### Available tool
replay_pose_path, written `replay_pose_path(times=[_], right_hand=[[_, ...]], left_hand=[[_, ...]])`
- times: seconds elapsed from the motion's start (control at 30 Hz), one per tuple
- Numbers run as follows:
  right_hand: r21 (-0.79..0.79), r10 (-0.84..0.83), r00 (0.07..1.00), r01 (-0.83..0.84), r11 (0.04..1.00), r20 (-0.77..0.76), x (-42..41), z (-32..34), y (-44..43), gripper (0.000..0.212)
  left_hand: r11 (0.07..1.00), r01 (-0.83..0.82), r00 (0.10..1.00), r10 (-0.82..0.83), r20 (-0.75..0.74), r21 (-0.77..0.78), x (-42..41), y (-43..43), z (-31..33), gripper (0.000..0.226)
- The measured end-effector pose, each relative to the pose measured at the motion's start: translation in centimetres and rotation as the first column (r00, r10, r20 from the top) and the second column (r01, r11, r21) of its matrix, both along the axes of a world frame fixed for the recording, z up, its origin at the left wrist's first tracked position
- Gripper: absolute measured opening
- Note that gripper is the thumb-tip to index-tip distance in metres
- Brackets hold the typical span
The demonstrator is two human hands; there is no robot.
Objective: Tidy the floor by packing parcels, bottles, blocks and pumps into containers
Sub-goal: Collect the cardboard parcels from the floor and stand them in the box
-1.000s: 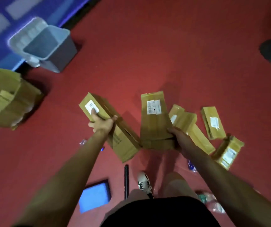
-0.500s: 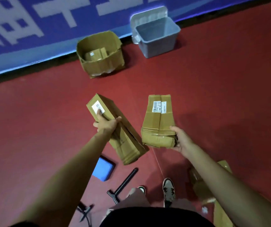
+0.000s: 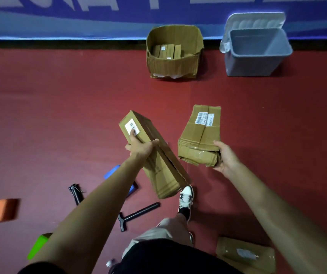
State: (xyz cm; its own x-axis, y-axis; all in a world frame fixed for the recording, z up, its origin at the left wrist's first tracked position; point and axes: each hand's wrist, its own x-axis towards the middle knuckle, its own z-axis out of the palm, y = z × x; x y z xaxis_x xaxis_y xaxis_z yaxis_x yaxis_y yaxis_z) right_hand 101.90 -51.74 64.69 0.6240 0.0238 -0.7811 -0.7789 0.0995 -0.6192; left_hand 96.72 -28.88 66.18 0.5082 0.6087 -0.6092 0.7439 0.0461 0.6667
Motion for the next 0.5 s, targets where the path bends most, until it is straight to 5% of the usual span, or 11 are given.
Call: replay_pose_path(times=[0.3, 0.5], right_hand=[[-0.134, 0.121, 0.991, -0.113, 0.985, 0.052, 15.0, -0.4, 2.8, 0.039], [-0.192, 0.154, 0.981, -0.129, 0.973, 0.119, 24.2, 0.1, 4.3, 0.059]], left_hand=[[0.984, -0.165, 0.986, 0.164, -0.011, -0.066, 13.9, 3.8, -0.5, 0.096], [0.998, -0.066, 0.998, 0.067, 0.013, -0.011, 23.0, 6.6, 1.0, 0.093]])
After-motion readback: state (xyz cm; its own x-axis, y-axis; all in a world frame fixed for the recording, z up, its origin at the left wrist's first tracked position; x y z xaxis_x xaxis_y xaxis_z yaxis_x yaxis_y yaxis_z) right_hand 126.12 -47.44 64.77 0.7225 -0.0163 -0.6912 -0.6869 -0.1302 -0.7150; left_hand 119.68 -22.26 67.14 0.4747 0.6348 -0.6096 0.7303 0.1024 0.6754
